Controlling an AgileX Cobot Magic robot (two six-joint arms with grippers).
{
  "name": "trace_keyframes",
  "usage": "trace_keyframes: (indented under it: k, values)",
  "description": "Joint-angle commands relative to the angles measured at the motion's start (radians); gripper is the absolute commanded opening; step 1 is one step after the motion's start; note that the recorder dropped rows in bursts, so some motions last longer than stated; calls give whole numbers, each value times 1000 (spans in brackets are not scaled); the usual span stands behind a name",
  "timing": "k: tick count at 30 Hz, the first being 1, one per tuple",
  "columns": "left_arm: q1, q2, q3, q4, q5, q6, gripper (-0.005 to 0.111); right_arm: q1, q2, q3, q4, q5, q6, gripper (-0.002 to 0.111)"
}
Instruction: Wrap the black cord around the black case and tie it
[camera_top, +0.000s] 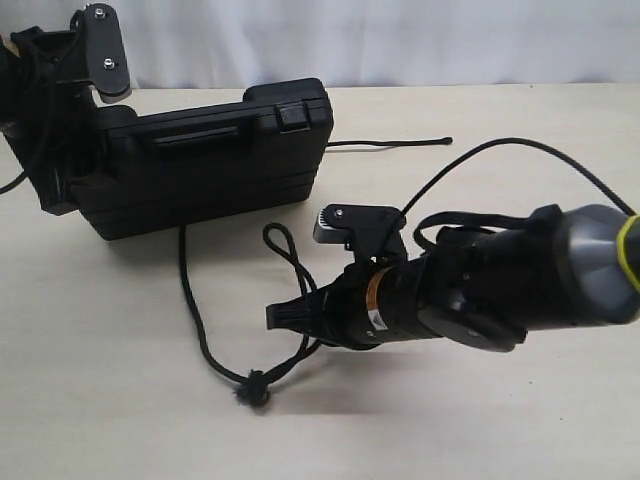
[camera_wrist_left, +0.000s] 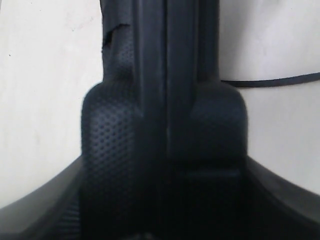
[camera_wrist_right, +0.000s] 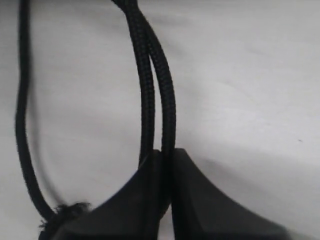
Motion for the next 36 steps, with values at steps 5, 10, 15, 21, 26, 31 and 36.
trace_keyframes:
  k: [5,10,15,21,26,31,36]
  values:
    - [0,5,0,-7,-4,-11,0,1,-37,42,-19,-301,3,5]
    - [0,5,0,16,-4,-11,0,1,-40,42,-19,-327,-18,5]
    - [0,5,9,21,-15,20,0,1,-70,42,-31,-324,-64,5]
    - [0,5,89,37,-75,156,0,1,-130,58,-31,-314,-85,5]
    - [0,-8,89,10,-75,156,0,1,-118,56,10,-334,-85,5]
    - [0,-26,89,0,-77,156,0,1,-110,30,12,-350,-3,5]
    - [0,-26,89,-34,-77,156,0,1,-87,16,12,-359,108,5]
